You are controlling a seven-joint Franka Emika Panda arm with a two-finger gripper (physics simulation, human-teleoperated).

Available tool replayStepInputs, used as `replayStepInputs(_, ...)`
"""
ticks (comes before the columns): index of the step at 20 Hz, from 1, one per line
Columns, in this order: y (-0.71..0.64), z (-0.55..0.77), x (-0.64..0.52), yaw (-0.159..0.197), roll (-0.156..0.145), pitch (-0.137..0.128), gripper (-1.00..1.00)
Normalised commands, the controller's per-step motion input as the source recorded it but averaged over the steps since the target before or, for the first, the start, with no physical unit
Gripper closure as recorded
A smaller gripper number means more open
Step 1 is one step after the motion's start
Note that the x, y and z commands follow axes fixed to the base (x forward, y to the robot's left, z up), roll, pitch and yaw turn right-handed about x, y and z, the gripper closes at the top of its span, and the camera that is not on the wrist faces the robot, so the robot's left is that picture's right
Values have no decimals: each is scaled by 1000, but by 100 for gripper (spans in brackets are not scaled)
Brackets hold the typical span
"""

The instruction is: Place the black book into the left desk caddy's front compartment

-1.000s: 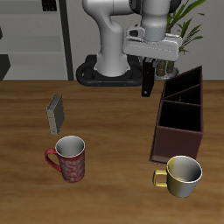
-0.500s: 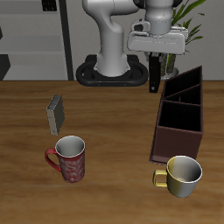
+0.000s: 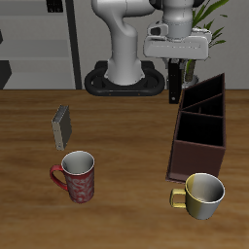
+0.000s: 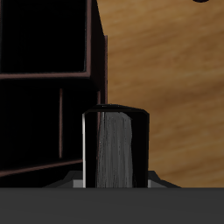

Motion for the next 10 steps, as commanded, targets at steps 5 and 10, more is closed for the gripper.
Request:
replayStepInputs(5, 115, 12, 172, 6, -3, 1, 100)
replayStepInputs(10, 119, 0, 129, 3, 3, -1, 100)
